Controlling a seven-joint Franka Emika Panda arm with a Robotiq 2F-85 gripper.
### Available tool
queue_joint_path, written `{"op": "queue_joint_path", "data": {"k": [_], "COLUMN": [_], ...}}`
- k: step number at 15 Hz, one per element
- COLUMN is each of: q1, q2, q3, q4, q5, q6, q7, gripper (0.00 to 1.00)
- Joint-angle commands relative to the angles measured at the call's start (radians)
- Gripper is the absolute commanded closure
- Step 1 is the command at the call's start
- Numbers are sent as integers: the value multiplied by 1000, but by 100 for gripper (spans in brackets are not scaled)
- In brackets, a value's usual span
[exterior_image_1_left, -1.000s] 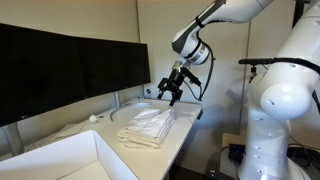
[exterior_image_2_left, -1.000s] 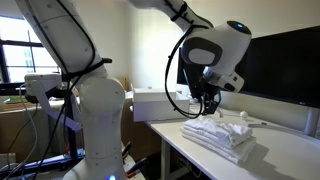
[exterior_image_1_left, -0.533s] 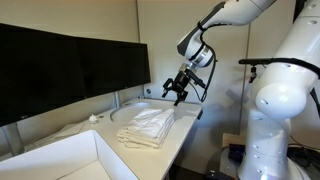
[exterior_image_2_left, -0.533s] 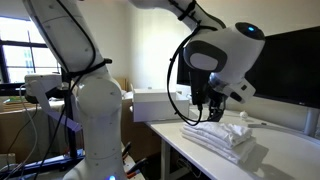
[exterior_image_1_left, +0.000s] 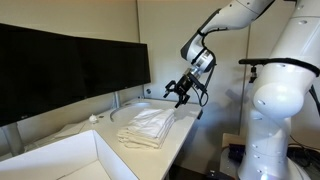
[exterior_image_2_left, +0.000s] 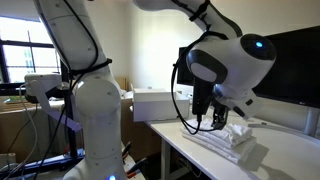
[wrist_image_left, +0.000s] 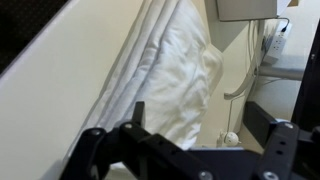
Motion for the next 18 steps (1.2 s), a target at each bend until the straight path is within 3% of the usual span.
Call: {"op": "queue_joint_path", "data": {"k": [1,12,18], "q1": [-48,-118,-159], "q2": [81,267,343], "q3": [-1,37,56], "q4": [25,122,148], "q5": [95,247,265], "q6": [-40,-142,-176], "q7": [-83,-163,-152], "gripper": [0,0,0]}}
